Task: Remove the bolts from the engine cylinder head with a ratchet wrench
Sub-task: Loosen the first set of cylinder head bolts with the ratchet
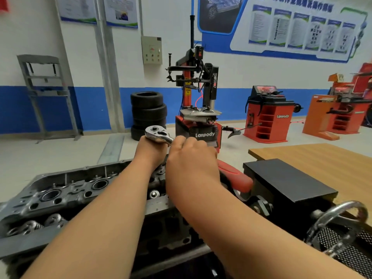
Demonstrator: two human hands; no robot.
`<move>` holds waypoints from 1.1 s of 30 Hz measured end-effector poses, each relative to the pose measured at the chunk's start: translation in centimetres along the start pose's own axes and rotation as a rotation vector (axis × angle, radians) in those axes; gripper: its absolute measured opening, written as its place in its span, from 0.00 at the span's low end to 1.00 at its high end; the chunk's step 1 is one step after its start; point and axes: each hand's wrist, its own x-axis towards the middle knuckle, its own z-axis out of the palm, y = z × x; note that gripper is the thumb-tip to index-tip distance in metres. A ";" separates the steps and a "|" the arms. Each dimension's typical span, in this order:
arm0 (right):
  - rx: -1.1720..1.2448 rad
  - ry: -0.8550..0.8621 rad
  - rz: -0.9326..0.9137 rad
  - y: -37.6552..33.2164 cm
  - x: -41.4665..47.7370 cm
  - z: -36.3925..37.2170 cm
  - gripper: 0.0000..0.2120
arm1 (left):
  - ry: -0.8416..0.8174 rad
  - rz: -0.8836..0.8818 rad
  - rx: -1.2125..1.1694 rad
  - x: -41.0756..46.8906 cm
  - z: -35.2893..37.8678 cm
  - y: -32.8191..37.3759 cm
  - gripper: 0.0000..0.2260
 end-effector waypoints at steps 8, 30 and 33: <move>0.079 0.172 -0.065 4.5 2.7 0.9 0.08 | -0.017 -0.133 -0.441 -0.2 0.5 0.0 0.07; 0.159 -0.045 0.047 5.2 10.7 2.0 0.10 | -0.069 -0.079 -0.338 1.2 0.7 -0.6 0.06; 0.066 0.016 0.067 4.3 4.4 0.9 0.14 | -0.028 -0.024 -0.181 0.9 0.8 -0.5 0.08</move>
